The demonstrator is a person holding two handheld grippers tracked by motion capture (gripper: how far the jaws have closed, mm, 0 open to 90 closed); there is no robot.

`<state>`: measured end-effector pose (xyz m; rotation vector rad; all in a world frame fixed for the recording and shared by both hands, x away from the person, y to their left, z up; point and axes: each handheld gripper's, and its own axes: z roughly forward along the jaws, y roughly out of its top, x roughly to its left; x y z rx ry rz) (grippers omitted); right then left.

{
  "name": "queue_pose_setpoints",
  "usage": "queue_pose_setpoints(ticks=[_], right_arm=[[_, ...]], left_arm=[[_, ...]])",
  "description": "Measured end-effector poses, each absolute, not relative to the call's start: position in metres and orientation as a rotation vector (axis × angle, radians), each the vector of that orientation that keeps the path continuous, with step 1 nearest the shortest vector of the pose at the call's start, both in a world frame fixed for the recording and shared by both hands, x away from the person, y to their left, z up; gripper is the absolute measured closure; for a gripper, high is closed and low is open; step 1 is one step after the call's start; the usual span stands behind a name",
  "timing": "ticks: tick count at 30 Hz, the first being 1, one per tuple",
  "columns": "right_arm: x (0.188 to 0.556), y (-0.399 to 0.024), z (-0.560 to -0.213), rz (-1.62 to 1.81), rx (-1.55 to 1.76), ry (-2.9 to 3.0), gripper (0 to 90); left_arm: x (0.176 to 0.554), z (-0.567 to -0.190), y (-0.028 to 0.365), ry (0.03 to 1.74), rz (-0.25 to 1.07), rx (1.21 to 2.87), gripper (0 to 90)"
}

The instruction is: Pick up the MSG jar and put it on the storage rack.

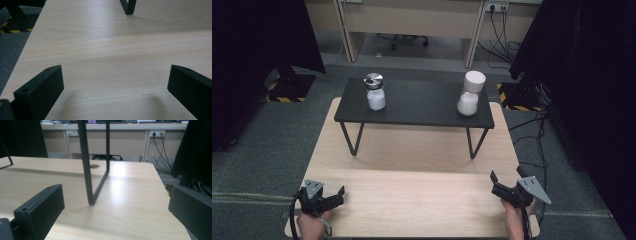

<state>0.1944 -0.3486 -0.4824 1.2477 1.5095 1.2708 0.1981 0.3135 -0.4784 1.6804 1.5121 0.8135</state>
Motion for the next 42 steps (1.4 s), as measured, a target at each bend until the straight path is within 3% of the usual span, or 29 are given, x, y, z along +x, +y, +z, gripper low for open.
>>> queue_pose_setpoints(ticks=[19,42], right_arm=[[0.169,-0.363,-0.524,1.221,1.299,1.475,0.4],[0.159,-0.360,-0.536,1.249,1.295,1.378,0.4]], left_arm=[[0.198,-0.478,0.313,1.509,0.815,1.684,0.0],[0.198,-0.478,0.311,1.510,0.826,1.692,0.0]])
